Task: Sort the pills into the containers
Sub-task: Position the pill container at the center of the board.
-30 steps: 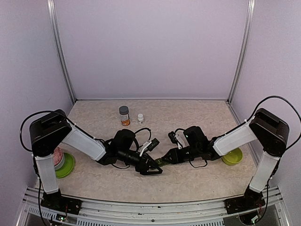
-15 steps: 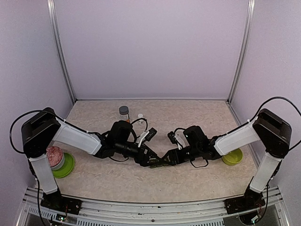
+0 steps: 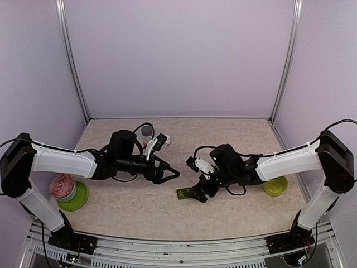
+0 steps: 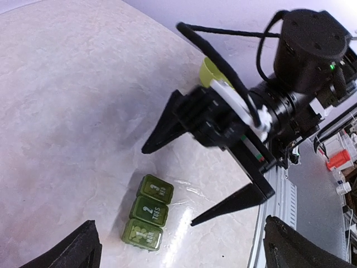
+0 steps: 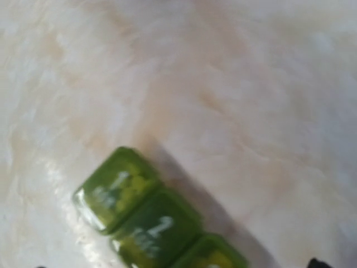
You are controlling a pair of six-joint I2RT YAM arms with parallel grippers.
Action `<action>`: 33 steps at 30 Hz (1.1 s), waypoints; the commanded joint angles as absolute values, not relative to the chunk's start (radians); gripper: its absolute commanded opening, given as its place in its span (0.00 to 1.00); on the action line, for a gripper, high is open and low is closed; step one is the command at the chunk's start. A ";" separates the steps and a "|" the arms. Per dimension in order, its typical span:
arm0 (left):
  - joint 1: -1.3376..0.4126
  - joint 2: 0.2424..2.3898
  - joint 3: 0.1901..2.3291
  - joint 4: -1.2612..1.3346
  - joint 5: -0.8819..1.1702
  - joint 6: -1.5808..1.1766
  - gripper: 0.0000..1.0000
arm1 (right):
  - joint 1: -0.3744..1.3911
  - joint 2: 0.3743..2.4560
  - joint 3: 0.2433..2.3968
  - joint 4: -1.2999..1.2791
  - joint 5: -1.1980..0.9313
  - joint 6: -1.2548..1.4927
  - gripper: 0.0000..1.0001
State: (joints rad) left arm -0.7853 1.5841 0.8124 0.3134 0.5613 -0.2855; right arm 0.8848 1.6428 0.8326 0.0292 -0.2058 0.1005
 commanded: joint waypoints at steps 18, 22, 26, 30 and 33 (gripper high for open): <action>-0.644 1.254 0.568 0.367 0.364 -0.351 0.99 | 1.052 1.886 1.065 -0.188 0.266 -0.127 1.00; -0.644 1.260 0.566 0.380 0.365 -0.356 0.99 | 1.052 1.867 1.059 -0.159 0.280 -0.135 1.00; -0.644 1.276 0.571 0.388 0.374 -0.357 0.99 | 1.052 1.850 1.048 -0.134 0.272 -0.150 0.97; -0.644 1.294 0.574 0.394 0.383 -0.356 0.99 | 1.052 1.857 1.037 -0.126 0.219 -0.174 0.83; -0.644 1.307 0.572 0.401 0.385 -0.357 0.99 | 1.052 1.865 1.034 -0.118 0.206 -0.192 0.65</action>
State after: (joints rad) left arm -0.6502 1.2877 0.5770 0.3618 0.3775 -0.3542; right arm 1.0454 1.8584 1.0473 -0.1371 0.2356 -0.1642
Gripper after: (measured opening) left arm 0.988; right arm 0.747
